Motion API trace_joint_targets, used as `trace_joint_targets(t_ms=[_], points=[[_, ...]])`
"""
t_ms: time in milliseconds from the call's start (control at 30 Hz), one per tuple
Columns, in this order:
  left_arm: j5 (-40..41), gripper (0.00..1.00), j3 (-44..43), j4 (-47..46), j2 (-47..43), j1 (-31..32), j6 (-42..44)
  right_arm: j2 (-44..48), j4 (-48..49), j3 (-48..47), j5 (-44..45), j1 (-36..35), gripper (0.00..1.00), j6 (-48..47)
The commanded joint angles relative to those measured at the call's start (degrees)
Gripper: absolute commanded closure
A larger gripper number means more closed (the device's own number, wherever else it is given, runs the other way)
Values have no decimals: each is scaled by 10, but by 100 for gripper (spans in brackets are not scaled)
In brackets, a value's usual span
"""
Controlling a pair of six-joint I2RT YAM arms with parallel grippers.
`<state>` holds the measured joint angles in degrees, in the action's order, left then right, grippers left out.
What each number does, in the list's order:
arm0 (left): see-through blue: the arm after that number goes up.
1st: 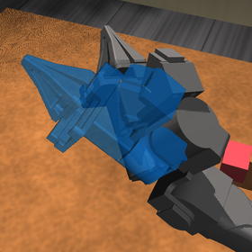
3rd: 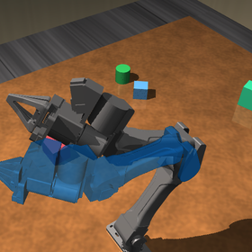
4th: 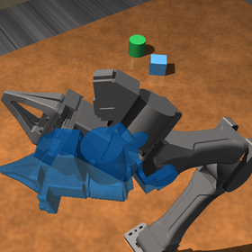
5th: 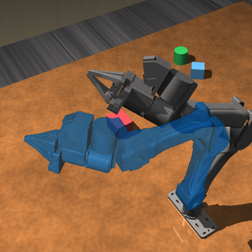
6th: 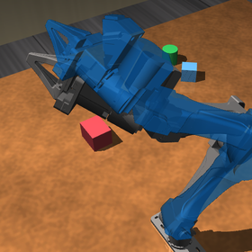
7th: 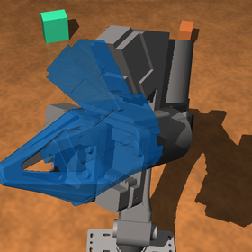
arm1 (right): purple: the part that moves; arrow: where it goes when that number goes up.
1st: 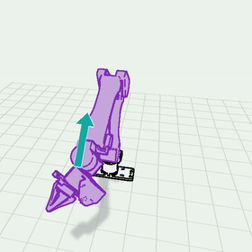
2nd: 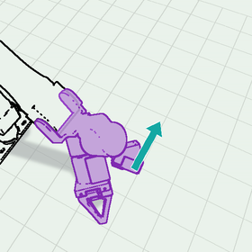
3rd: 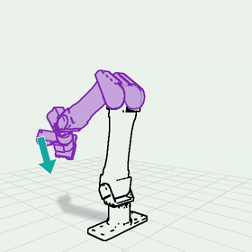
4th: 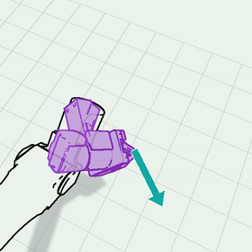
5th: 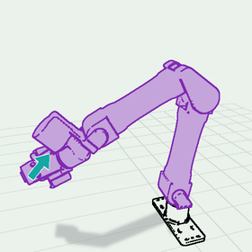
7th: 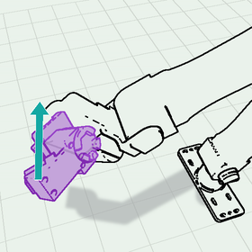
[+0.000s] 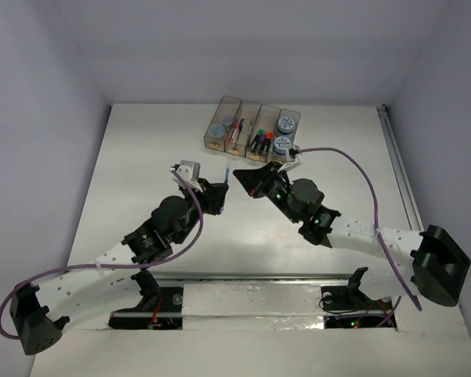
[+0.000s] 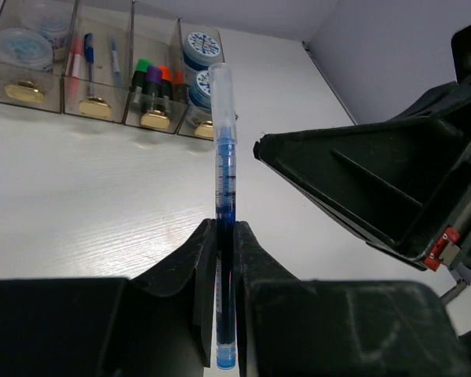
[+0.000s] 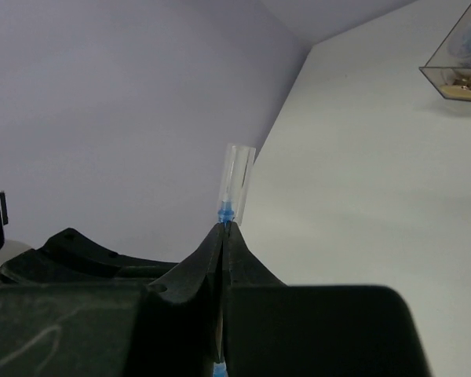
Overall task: Sort the stationery into containers
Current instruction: Close the pen cap on the pen.
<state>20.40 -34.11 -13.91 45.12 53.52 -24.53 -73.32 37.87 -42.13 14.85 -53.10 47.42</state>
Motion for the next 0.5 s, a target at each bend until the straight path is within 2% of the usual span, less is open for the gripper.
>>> trace_joint_targets(t_ms=[0,333,400,433,467], points=[[28,100,-25,-33,-8,-2,-6,17,50,2,28,-10,100,-15],[9,100,-26,-43,4,-2,4,25,17,-9,20,-10,99,-30],[5,100,-23,-45,-2,-2,5,34,3,-9,32,-10,85,-40],[4,100,-23,-45,-4,-2,5,38,-23,-12,35,-10,60,-46],[2,100,-21,-45,-6,-2,5,42,-38,-22,50,-10,48,-61]])
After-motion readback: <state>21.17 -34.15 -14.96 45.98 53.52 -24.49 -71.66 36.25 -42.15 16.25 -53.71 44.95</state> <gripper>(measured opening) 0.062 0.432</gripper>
